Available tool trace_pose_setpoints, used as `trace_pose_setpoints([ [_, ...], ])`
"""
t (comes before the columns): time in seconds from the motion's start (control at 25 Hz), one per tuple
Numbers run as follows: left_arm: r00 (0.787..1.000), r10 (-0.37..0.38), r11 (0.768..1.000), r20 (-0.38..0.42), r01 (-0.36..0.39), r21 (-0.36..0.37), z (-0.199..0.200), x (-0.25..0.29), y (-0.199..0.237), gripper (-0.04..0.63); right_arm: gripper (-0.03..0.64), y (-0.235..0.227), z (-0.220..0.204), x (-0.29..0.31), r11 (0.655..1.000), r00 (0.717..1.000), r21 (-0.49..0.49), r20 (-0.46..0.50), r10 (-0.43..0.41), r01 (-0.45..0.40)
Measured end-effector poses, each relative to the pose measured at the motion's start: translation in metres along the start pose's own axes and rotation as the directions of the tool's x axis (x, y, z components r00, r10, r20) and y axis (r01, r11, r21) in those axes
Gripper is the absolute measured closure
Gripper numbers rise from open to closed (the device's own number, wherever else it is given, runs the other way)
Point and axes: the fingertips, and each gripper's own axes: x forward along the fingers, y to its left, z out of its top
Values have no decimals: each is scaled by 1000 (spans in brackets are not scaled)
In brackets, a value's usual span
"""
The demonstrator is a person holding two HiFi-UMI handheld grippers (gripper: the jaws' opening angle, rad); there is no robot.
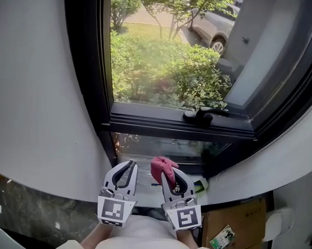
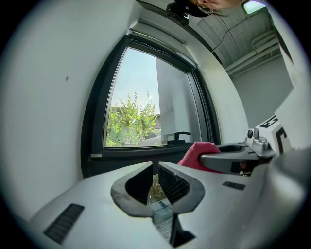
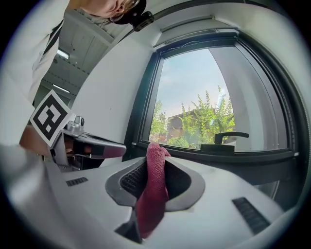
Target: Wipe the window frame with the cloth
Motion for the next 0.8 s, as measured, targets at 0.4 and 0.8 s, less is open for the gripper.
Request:
trace_pose_setpoints([
  [0.4,1000,21,999,4,-21,-28,3,1,6,554,532,-5,49,39,992,988,-55,91,121,-116],
  [0.8,999,45,998,-2,-45,-34,8,-6,9,554,534,-8,205,116,947,887,-238,357,293,-217],
])
